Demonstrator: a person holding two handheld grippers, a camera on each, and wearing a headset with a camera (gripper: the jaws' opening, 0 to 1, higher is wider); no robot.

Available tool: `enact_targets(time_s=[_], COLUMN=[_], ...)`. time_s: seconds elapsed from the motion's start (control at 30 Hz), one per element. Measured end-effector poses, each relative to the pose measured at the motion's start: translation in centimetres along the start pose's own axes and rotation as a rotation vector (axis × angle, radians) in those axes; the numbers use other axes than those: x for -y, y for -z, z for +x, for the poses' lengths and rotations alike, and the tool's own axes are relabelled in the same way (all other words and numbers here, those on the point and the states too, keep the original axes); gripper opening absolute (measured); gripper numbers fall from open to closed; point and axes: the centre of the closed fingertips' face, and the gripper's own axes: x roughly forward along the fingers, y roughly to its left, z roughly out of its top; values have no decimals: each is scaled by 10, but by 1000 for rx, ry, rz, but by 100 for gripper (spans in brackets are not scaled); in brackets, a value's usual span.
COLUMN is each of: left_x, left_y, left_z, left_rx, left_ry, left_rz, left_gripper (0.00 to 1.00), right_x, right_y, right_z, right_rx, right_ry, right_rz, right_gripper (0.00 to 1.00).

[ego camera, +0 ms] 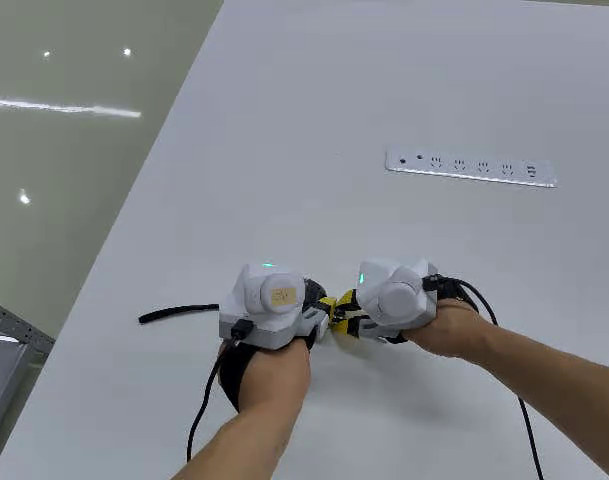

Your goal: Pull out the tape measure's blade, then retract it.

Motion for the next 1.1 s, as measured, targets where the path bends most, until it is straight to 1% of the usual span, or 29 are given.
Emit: enact_targets(time_s=[0.37, 0.47, 0.6, 0.83, 0.97, 1.1], left_x=[0, 0, 0, 0, 0, 0], left_y=[0, 0, 0, 0, 0, -1], left_z=[0, 0, 0, 0, 0, 0], left_rx=[1, 1, 0, 1, 1, 2], left_ry=[-1, -1, -1, -1, 0, -1], left_rz=[-4, -3, -2, -1, 1, 4], left_gripper=[56, 56, 56, 55, 55, 55], right_x=[0, 1, 1, 2, 2, 2], right_y=[-1, -1, -1, -2, -3, -3], right_z=[1, 2, 2, 3, 3, 4], right_rx=[-4, -6, -7, 1, 10, 14], right_ry=[2, 7, 9, 16, 19, 12], right_rz=[0, 18, 24, 35, 57, 67], right_gripper=[15, 15, 15, 16, 17, 17])
